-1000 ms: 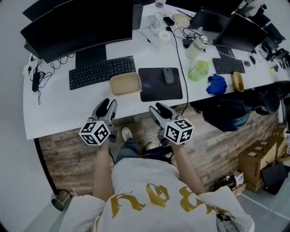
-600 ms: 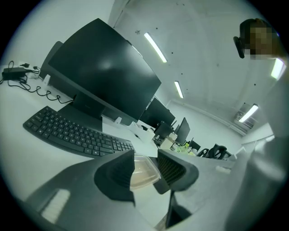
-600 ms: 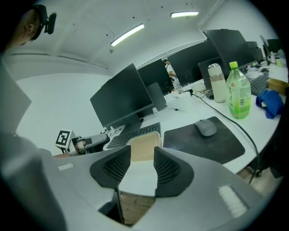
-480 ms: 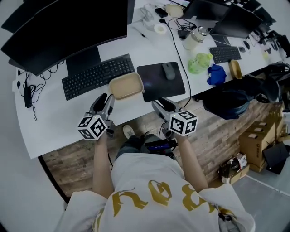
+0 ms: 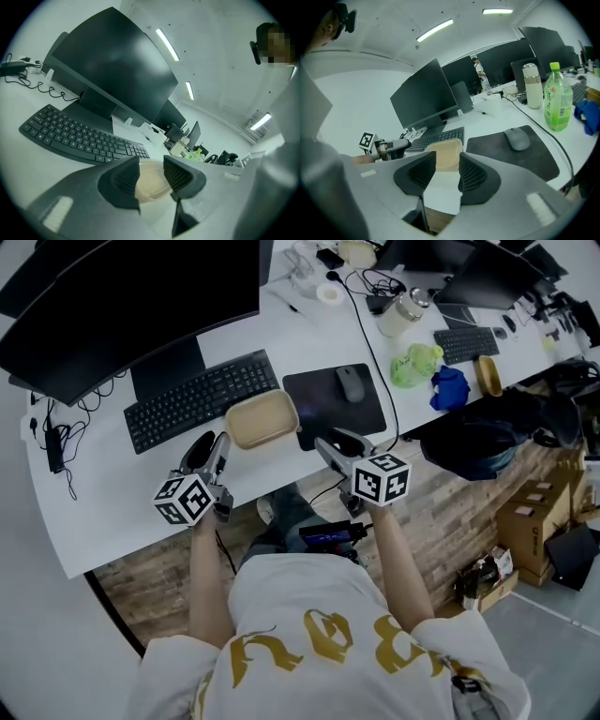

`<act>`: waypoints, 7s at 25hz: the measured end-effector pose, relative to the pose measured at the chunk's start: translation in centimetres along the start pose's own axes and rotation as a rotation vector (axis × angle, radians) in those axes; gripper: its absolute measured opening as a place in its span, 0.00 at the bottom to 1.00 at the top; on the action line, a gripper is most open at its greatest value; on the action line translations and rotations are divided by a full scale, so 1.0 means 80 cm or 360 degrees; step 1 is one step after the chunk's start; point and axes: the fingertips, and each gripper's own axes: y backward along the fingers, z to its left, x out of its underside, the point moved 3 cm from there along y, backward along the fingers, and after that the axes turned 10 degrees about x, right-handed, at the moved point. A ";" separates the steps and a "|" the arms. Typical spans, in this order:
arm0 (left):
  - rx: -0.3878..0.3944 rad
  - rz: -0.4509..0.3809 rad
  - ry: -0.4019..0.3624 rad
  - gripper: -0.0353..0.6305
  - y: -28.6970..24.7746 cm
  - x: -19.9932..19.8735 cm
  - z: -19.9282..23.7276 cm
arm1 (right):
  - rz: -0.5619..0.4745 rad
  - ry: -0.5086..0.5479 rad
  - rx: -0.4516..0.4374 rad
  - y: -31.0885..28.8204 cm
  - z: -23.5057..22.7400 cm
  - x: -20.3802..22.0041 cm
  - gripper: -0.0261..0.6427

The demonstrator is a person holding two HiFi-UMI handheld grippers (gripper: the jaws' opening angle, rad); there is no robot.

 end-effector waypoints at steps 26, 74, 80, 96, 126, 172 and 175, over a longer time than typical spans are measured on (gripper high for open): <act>-0.0054 0.0088 0.0163 0.27 -0.048 0.016 0.057 | 0.0360 -0.0010 -0.0169 -0.087 -0.023 0.048 0.27; -0.0046 0.0149 0.0179 0.20 -0.066 0.024 0.056 | 0.0342 -0.0166 -0.0425 -0.097 -0.010 0.047 0.12; -0.0052 0.0147 0.0176 0.20 -0.063 0.020 0.055 | 0.0343 -0.0162 -0.0429 -0.097 -0.006 0.044 0.13; -0.0032 0.0135 0.0166 0.20 -0.066 0.012 0.049 | 0.0326 -0.0143 -0.0430 -0.091 -0.004 0.038 0.12; 0.0018 -0.0021 0.0104 0.20 -0.039 -0.026 -0.004 | 0.0094 -0.0225 -0.0452 -0.039 0.020 -0.013 0.08; 0.0051 -0.0088 0.0077 0.20 0.005 -0.068 -0.059 | 0.0098 -0.0248 -0.0461 0.015 0.063 -0.043 0.08; 0.0051 -0.0085 0.0077 0.20 0.004 -0.067 -0.058 | 0.0106 -0.0238 -0.0452 0.014 0.062 -0.041 0.08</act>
